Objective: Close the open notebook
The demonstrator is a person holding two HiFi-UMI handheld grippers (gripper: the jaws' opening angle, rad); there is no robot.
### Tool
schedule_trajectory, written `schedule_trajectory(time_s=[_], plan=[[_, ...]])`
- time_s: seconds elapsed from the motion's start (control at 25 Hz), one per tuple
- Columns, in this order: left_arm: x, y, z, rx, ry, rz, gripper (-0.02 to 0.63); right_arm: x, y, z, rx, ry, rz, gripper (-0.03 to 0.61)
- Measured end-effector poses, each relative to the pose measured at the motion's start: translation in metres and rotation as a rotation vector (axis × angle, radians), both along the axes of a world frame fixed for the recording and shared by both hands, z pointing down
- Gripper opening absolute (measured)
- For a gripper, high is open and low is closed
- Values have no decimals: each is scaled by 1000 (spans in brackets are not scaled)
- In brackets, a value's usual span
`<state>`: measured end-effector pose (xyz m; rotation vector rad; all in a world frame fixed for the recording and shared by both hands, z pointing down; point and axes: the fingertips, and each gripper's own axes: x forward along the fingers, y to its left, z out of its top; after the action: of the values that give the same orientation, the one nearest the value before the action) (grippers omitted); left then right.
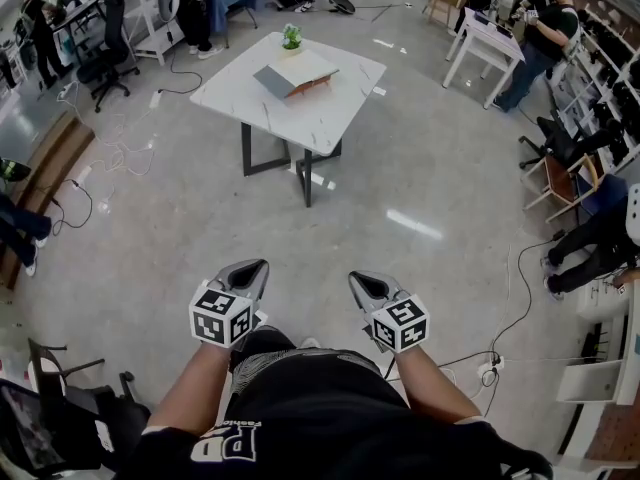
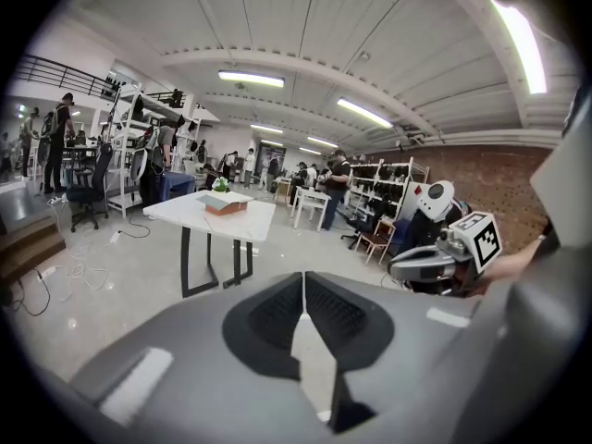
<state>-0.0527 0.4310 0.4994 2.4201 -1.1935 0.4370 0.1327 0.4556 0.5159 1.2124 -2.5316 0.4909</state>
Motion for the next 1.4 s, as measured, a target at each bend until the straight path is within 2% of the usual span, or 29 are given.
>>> schedule_trajectory(time_s=[0.52, 0.88, 1.2, 1.4], plan=[[9, -8, 2, -4, -13, 18, 66, -1, -8, 6, -21, -9, -6, 0], [14, -34, 8, -18, -9, 28, 66, 0, -21, 18, -51, -12, 6, 0], [15, -62, 26, -57, -9, 34, 66, -3, -58, 29, -76, -12, 4, 0], [10, -101, 18, -42, -10, 26, 66, -4, -96, 24, -72, -3, -1, 0]])
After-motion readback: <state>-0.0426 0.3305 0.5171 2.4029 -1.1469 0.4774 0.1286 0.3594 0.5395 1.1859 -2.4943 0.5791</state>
